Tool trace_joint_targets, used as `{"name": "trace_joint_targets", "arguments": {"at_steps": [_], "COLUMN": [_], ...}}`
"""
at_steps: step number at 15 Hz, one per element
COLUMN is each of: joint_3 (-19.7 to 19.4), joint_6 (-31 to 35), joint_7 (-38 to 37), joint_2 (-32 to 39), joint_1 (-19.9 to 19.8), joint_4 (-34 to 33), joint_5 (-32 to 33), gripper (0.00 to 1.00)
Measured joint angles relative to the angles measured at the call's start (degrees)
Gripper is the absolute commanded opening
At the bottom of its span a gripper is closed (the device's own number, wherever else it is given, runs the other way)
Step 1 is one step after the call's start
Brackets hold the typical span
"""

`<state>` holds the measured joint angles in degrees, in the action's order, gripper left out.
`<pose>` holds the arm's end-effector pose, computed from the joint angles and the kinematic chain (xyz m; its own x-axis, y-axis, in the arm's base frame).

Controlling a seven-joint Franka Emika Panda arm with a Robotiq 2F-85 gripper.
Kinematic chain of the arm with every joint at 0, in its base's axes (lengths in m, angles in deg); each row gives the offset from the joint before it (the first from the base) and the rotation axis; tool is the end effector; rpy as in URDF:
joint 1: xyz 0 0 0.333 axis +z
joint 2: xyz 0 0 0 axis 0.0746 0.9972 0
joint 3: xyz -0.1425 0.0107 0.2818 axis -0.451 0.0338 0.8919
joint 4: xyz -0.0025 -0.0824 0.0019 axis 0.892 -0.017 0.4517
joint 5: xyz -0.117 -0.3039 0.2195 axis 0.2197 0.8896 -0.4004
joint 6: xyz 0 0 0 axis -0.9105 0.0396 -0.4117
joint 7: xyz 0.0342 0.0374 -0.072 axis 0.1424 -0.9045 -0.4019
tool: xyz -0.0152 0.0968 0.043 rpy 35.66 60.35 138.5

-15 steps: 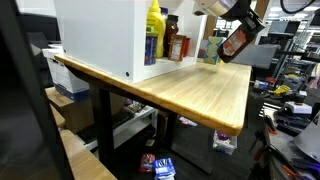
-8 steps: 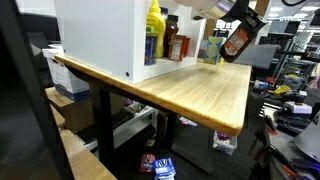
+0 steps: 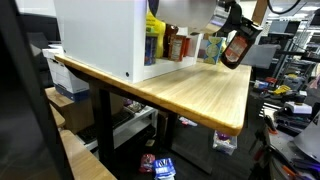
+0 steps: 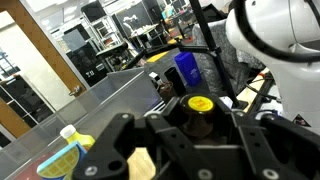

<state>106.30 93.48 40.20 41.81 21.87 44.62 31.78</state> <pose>0.4056 0.1939 0.3878 0.4384 -0.2039 -0.8753 0.7260 -0.4938 0.4787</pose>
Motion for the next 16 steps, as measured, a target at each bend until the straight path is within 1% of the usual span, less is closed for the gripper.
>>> {"name": "trace_joint_targets", "arguments": {"at_steps": [12,13,16], "joint_3": [0.0,0.0,0.0], "joint_6": [-0.9,-0.9,-0.9], "joint_7": [0.4,0.4,0.3], "joint_2": [1.4,1.4,1.4], "joint_1": [0.0,0.0,0.0], "joint_4": [0.0,0.0,0.0], "joint_5": [0.0,0.0,-0.2], "gripper": [0.09,0.34,0.34]}}
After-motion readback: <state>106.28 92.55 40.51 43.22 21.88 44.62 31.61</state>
